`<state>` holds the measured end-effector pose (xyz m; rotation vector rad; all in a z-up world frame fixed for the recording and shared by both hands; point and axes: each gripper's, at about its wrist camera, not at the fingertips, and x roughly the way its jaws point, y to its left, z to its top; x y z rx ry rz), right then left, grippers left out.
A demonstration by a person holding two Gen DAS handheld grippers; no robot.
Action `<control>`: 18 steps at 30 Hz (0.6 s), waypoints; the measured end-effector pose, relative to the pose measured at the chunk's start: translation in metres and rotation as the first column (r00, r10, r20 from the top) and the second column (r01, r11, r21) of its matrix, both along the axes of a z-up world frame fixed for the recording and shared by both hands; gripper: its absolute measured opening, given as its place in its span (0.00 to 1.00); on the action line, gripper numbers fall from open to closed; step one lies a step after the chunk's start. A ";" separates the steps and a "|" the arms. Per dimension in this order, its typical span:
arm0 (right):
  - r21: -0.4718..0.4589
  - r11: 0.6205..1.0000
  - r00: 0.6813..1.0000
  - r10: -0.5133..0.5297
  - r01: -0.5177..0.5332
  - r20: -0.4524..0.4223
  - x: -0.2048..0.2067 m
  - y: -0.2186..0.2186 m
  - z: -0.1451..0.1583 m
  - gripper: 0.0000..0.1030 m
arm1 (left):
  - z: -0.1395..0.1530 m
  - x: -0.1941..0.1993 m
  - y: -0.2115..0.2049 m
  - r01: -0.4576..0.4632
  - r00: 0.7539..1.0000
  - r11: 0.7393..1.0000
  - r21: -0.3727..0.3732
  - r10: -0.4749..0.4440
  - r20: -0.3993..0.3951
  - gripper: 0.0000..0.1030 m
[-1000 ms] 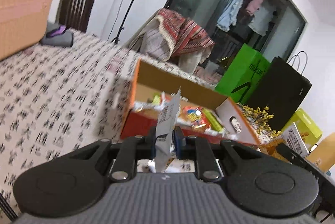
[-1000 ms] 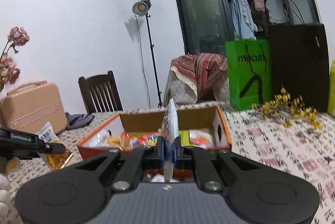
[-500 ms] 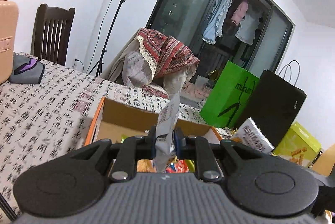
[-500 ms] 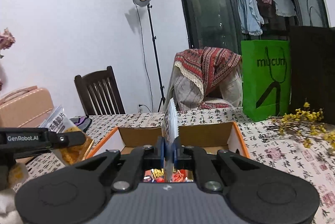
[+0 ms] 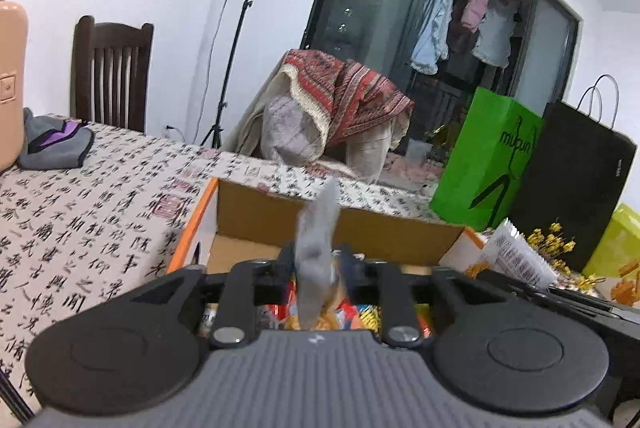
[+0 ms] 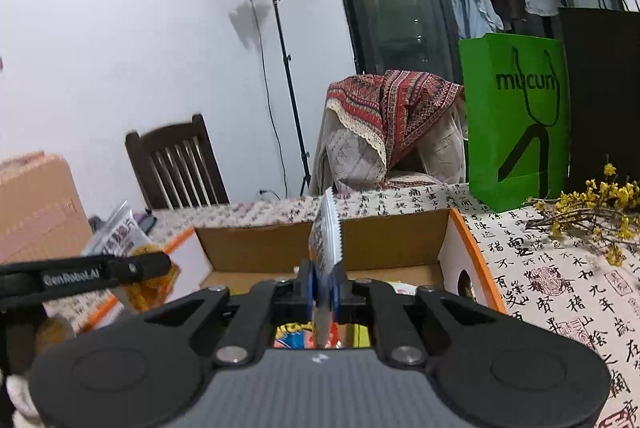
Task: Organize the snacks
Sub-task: 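Open both tools to drop the packets into the box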
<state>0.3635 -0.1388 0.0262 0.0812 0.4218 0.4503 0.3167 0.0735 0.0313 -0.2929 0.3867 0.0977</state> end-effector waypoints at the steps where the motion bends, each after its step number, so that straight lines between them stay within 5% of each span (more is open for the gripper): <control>1: -0.003 1.000 1.000 -0.005 0.005 -0.010 0.002 -0.001 -0.002 0.39 | -0.001 -0.001 0.000 -0.014 1.000 1.000 0.000 0.014 -0.002 0.84; 2: 0.000 1.000 1.000 -0.014 0.014 -0.014 0.003 -0.003 -0.003 0.54 | -0.002 -0.004 -0.001 -0.037 0.999 0.999 0.011 0.036 0.016 0.92; 3: 0.002 1.000 0.999 -0.031 0.031 -0.011 0.003 -0.006 -0.003 0.86 | -0.001 -0.009 -0.001 -0.064 0.997 0.998 0.027 0.062 0.041 1.00; 4: 0.005 0.999 0.999 -0.046 0.046 0.000 0.002 -0.009 -0.002 1.00 | 0.000 -0.012 -0.001 -0.080 0.995 0.996 0.038 0.077 0.059 1.00; 18: 0.019 0.994 0.994 -0.105 0.105 0.024 -0.015 -0.027 0.034 1.00 | 0.043 -0.039 -0.009 -0.105 0.992 0.993 0.047 0.101 0.074 1.00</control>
